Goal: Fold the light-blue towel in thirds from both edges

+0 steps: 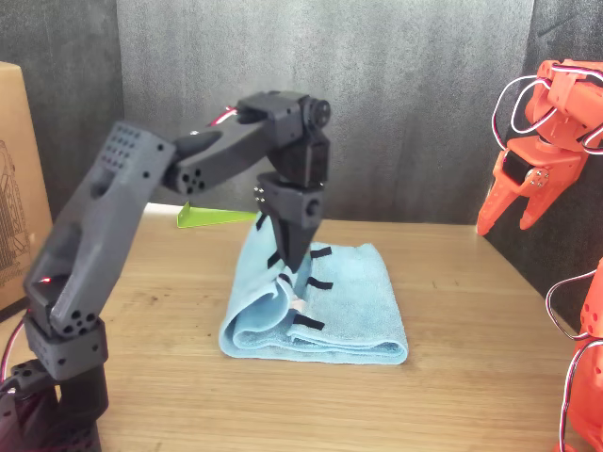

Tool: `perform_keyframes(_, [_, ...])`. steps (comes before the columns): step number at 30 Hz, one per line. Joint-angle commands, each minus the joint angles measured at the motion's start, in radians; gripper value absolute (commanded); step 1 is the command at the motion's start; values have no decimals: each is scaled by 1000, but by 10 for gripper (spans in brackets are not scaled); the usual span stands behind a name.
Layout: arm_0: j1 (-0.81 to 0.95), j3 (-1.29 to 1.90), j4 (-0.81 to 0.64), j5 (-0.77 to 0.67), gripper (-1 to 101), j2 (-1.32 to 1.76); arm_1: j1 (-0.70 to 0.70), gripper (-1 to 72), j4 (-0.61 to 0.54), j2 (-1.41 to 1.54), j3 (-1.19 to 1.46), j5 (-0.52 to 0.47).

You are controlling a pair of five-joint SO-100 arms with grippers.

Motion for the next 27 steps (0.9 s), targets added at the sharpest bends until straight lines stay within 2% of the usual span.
perform_keyframes(1, [-18, -60, 18, 14, -2, -12, 5, 362, 26, 94, 6, 26])
perform_keyframes(10, [-55, -178, 21, 25, 4, -95, 8, 366, 29, 110, 34, 32])
perform_keyframes(13, [-66, -196, 23, 31, 148, -92, 14, 368, 29, 115, 37, 37])
perform_keyframes(16, [-67, -193, 23, 41, 211, -55, 21, 369, 31, 120, 43, 41])
perform_keyframes(23, [-54, -196, 25, 66, 258, 63, 40, 371, 28, 130, 58, 57])
perform_keyframes(27, [61, -202, 25, 55, 260, 196, 52, 376, 25, 163, 67, 75])
